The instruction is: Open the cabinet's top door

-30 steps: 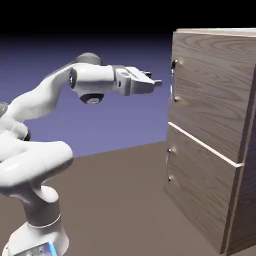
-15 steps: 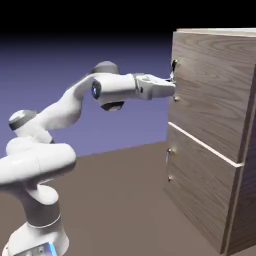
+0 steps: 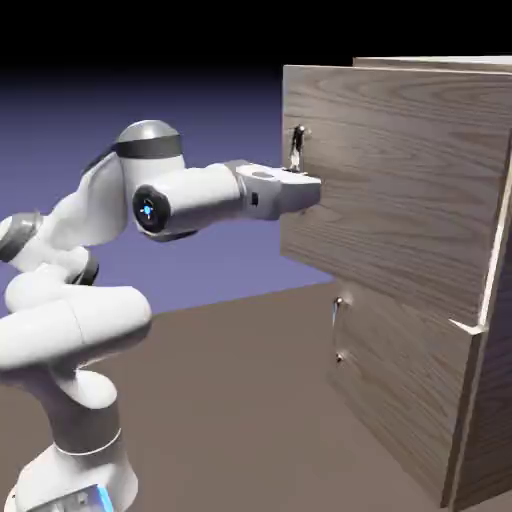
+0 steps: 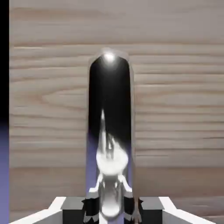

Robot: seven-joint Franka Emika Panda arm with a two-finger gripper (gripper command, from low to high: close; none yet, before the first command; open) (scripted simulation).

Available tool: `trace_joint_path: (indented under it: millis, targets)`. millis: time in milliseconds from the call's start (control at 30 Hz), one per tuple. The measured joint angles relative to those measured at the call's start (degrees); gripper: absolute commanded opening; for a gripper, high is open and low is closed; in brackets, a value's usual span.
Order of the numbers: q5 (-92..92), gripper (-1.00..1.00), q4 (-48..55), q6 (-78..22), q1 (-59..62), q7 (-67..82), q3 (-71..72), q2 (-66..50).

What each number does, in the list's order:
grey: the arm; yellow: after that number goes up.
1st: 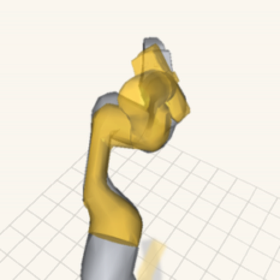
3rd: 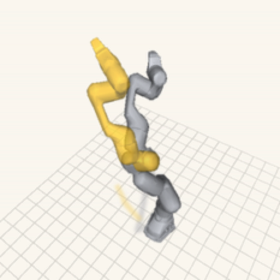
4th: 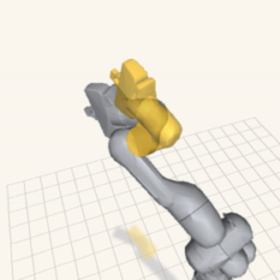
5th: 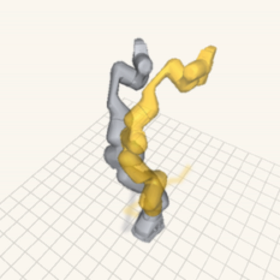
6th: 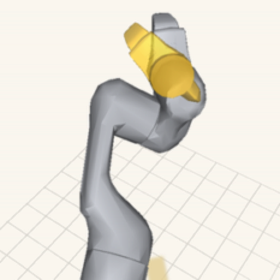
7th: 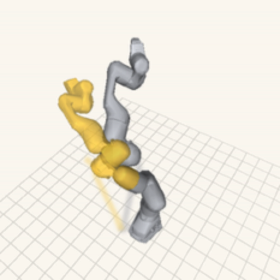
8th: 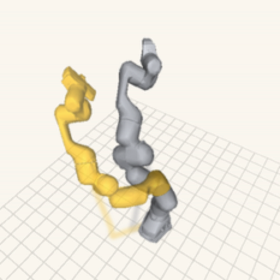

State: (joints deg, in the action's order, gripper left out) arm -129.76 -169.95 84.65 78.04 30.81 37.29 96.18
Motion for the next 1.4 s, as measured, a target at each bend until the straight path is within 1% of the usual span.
trace_joint_path:
  millis: [167,333,600,767,1000,1400]
  targets:
    - [8.02,-1.0,-0.66,-12.46,4.94,6.4,-8.22,-6.96]
    - [17.65,-1.0,1.36,-24.56,10.79,14.21,-14.78,-16.76]
    - [32.71,-1.0,8.45,-37.88,17.82,27.27,-19.39,-33.38]
    - [41.89,-1.0,14.52,-42.87,20.41,35.28,-20.17,-43.76]
    - [54.03,-1.0,24.73,-46.92,21.8,45.01,-20.15,-58.3]
    - [71.07,-1.0,46.85,-51.71,20.41,54.79,-18.59,-83.21]
